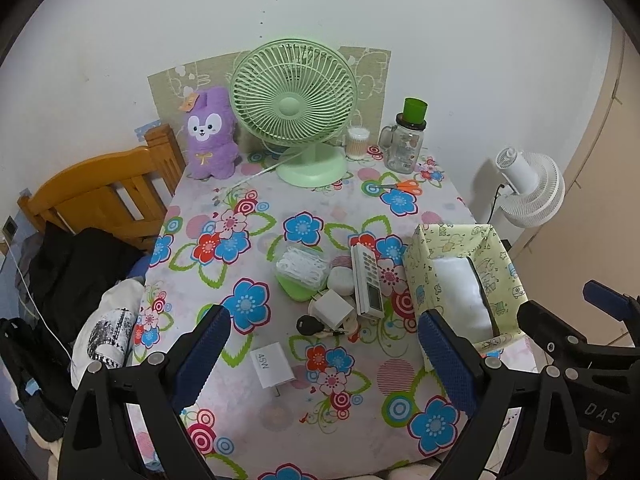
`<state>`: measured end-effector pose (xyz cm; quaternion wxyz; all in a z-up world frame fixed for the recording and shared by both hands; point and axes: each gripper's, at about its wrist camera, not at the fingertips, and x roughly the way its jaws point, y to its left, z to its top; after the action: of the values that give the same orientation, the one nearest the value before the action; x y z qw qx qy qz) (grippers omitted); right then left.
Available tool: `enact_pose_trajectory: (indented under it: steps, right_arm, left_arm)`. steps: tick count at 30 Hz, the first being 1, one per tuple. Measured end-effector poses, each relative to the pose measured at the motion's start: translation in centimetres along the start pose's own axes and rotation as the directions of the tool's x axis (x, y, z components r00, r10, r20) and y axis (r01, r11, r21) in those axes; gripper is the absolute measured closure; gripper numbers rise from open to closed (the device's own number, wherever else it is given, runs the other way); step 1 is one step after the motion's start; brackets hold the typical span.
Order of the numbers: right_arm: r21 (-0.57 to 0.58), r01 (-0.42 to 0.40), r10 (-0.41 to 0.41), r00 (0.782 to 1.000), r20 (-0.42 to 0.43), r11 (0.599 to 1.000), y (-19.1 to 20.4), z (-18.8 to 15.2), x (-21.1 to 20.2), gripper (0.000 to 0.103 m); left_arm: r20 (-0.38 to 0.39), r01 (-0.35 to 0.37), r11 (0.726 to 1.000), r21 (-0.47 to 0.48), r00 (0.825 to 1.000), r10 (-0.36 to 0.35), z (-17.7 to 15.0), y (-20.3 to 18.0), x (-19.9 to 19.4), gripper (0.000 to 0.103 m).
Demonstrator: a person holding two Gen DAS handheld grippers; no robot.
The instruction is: Organize rigid objects
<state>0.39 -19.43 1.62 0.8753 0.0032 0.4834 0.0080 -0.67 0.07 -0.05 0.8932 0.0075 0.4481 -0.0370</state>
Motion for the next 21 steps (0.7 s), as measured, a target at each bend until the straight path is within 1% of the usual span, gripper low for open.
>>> enact_pose_trajectory:
  steps: [12,21]
  right_arm:
    - [-0.011,0.007,-0.007,1.0,-0.002,1.0,-0.16,-0.07,-0.05,0.001]
    - [-0.011,-0.01,0.01,1.0,0.003,1.0,-0.65,-0.02,-0.42,0.001]
  left_arm:
    - [0.0,0.003,1.0,-0.001,1.0,-0.003,-0.34,-0.22,0.06,0.007]
    - [-0.011,0.013,1.0,0.0,1.0,-0.013,-0.17,-0.53,0.09,0.007]
